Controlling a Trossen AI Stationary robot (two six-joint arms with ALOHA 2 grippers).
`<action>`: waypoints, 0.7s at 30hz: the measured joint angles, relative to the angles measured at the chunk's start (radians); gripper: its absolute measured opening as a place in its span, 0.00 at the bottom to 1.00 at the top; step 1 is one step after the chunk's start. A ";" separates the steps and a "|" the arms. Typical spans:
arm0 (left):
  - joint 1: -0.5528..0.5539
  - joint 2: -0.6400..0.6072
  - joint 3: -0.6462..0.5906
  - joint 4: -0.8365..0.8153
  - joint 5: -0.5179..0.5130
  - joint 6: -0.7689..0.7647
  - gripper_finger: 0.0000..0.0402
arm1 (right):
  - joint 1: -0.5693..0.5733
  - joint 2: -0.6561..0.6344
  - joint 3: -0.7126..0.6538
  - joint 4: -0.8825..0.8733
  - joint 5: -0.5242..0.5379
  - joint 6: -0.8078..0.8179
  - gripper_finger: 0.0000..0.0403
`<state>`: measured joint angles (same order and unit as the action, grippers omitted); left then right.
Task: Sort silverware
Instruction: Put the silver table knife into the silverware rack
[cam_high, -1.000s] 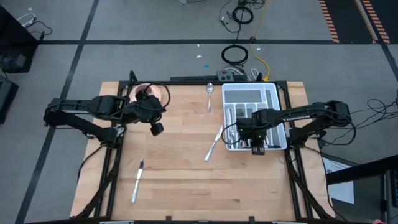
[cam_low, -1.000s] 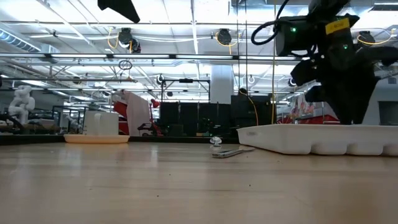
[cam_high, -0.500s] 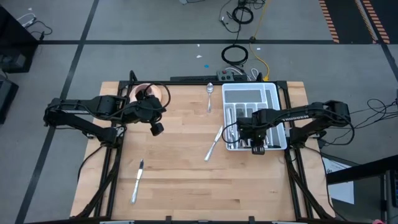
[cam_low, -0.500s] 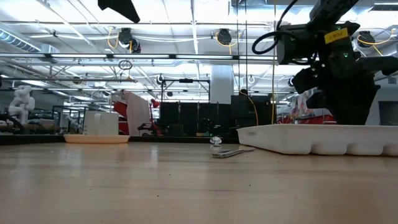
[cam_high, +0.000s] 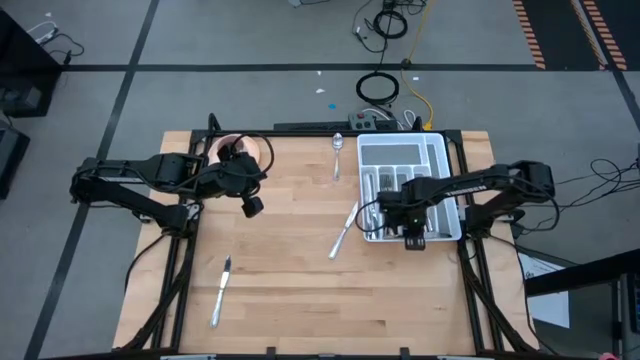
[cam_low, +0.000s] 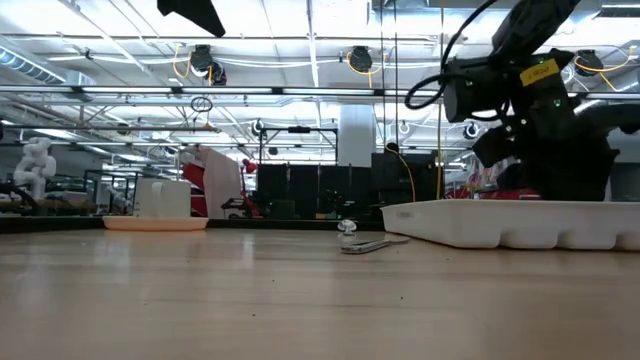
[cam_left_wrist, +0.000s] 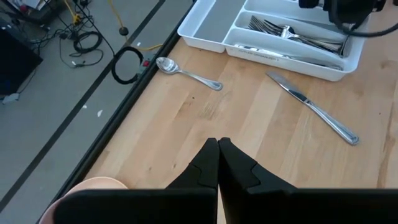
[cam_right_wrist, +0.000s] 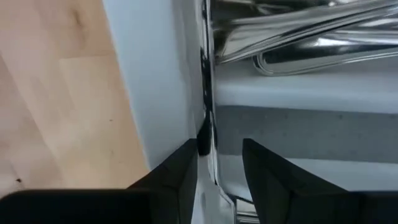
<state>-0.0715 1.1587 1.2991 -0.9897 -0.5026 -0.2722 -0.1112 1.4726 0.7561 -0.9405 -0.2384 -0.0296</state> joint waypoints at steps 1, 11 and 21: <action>0.000 0.000 0.000 0.000 0.000 0.000 0.01 | 0.000 0.014 0.000 0.001 0.000 -0.001 0.29; 0.000 0.000 0.000 0.000 -0.001 0.000 0.01 | 0.001 0.077 0.012 -0.012 -0.003 0.000 0.03; 0.000 0.000 0.000 0.000 -0.005 -0.001 0.01 | 0.002 0.074 0.067 -0.079 0.001 0.002 0.01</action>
<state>-0.0715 1.1587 1.2991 -0.9894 -0.5076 -0.2729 -0.1097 1.5467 0.8235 -1.0200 -0.2375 -0.0276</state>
